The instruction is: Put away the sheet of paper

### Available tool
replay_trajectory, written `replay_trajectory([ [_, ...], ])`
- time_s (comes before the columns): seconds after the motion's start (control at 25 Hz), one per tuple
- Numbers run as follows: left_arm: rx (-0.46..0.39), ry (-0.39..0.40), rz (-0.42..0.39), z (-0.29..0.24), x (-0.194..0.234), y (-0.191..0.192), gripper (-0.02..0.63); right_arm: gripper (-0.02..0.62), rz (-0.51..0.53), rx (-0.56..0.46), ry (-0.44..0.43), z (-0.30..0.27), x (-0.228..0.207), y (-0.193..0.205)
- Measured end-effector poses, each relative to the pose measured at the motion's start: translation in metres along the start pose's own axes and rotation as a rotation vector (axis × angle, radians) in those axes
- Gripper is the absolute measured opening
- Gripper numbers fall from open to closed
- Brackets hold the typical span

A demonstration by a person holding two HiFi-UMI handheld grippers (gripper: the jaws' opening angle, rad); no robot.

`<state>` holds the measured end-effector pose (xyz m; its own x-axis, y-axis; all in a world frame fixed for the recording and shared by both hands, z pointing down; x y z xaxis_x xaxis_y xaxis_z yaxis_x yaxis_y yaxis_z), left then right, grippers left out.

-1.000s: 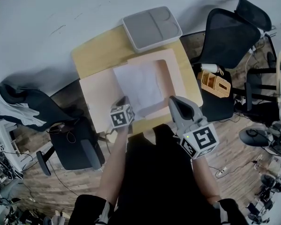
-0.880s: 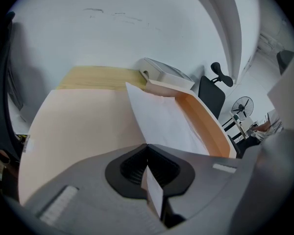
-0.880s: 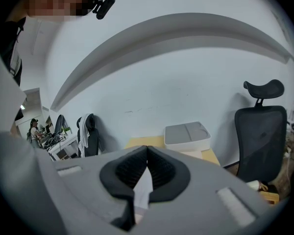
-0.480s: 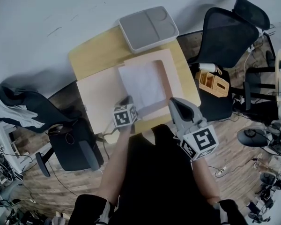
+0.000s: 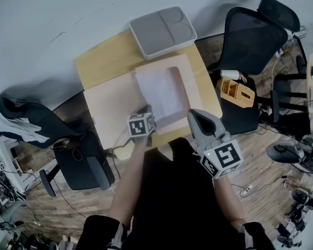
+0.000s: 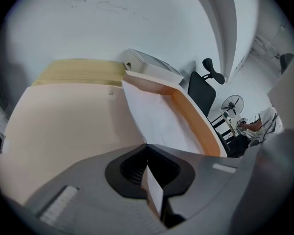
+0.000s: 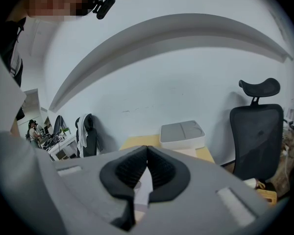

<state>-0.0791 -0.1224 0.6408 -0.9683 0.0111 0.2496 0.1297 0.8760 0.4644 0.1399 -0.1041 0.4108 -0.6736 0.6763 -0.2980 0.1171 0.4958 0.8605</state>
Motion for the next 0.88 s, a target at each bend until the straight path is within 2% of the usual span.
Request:
replay_trajectory([
  [0.2,0.008,0.033,-0.031,-0.005,-0.004,-0.006,0.009,0.000,-0.002,-0.002,0.004,0.002,-0.003,-0.001],
  [0.76,0.038,0.049,-0.079,-0.013,-0.011,-0.004,0.017,0.000,-0.002,-0.005,0.008,0.004,-0.006,-0.001],
  [0.88,0.040,0.073,-0.099,-0.018,-0.021,-0.005,0.080,0.000,-0.002,-0.008,0.008,0.006,-0.013,-0.001],
])
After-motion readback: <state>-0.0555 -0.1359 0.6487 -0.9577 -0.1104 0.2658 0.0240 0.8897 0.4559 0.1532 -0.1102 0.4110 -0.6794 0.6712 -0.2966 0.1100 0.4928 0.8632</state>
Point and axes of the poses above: the fingertips, and each gripper's own axes: z backward along the fingers, x to its left, y out of its underside, the point moved 10 cm from there along z, backward along the fingers, and after that the axes turned 10 degrees about -y, right-handed, at the moved point
